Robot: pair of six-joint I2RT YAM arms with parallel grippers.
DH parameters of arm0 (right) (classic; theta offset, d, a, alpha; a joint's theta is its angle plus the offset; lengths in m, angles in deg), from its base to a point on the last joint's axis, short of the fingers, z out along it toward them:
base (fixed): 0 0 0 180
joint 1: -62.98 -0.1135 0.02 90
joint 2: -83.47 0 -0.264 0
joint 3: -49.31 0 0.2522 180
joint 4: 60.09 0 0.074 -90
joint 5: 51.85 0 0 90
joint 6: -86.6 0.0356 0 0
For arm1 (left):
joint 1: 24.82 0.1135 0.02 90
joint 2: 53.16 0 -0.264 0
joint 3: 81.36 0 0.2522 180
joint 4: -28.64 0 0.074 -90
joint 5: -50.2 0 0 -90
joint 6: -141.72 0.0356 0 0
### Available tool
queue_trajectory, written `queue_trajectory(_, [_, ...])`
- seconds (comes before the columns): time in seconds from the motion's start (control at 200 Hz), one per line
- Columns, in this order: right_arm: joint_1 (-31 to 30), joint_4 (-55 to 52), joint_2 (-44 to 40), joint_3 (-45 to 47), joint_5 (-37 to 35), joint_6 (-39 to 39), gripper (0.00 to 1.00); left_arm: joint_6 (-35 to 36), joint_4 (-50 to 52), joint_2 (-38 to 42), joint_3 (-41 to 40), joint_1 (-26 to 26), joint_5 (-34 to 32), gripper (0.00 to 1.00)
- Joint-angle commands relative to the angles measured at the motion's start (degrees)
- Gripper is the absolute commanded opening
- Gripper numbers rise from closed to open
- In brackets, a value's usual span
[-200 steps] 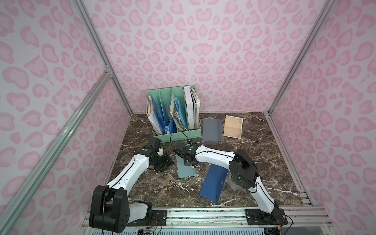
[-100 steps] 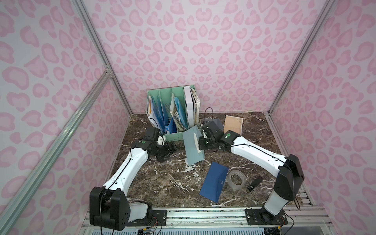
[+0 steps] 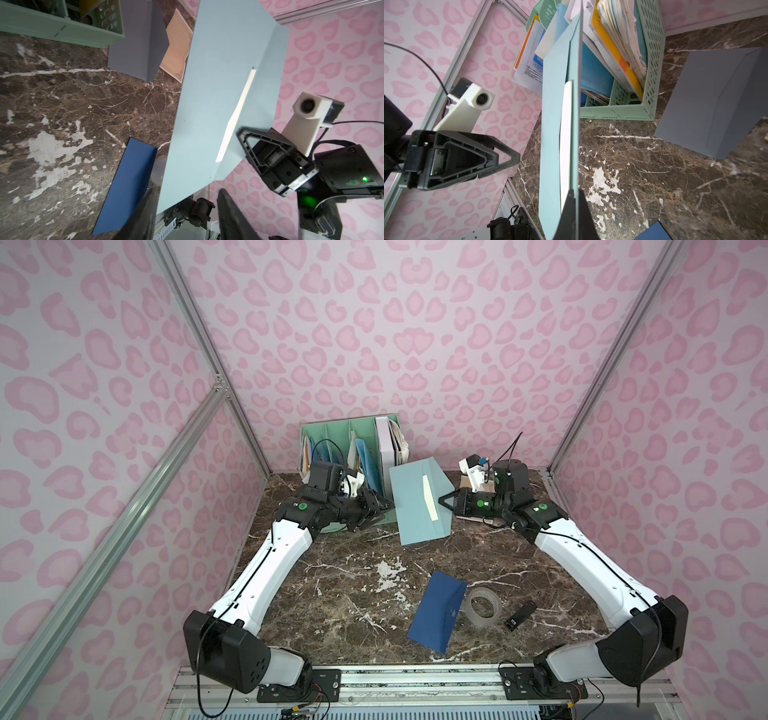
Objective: Take the letter paper out of the envelope
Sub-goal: Take out the letter paper from the envelope.
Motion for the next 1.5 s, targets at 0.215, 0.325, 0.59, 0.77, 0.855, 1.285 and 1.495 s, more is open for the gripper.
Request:
queue_trajectory(0.215, [0.08, -0.34, -2.53, 0.94, 0.10, -2.44, 0.00, -0.37, 8.75, -10.70, 17.12, -5.95, -5.47, 0.39])
queue_trajectory(0.325, [0.07, -0.38, -2.81, 1.18, -0.06, -2.76, 0.00, -0.80, 8.40, -11.76, 18.12, -6.72, -6.04, 0.39])
queue_trajectory(0.59, [0.10, -0.77, -2.53, 1.28, -0.53, -3.71, 0.00, -1.54, 8.47, -13.72, 19.99, -7.69, -6.11, 0.42])
queue_trajectory(0.77, [0.09, -0.75, -1.93, 1.01, -0.23, -4.03, 0.00, -1.90, 8.34, -14.09, 20.42, -8.39, -6.30, 0.45])
queue_trajectory(0.855, [-0.13, -0.66, -1.84, 1.08, -0.33, -4.06, 0.00, -2.24, 8.21, -14.18, 20.73, -8.83, -6.39, 0.46])
queue_trajectory(1.285, [-1.71, 5.22, -2.19, 2.58, 5.01, -1.03, 0.00, -1.55, 9.50, -15.10, 21.36, -10.66, -8.05, 0.60])
queue_trajectory(1.495, [-2.02, 7.59, -2.39, 3.17, 7.11, 0.30, 0.00, 0.10, 11.16, -14.90, 21.38, -10.68, -9.51, 0.58])
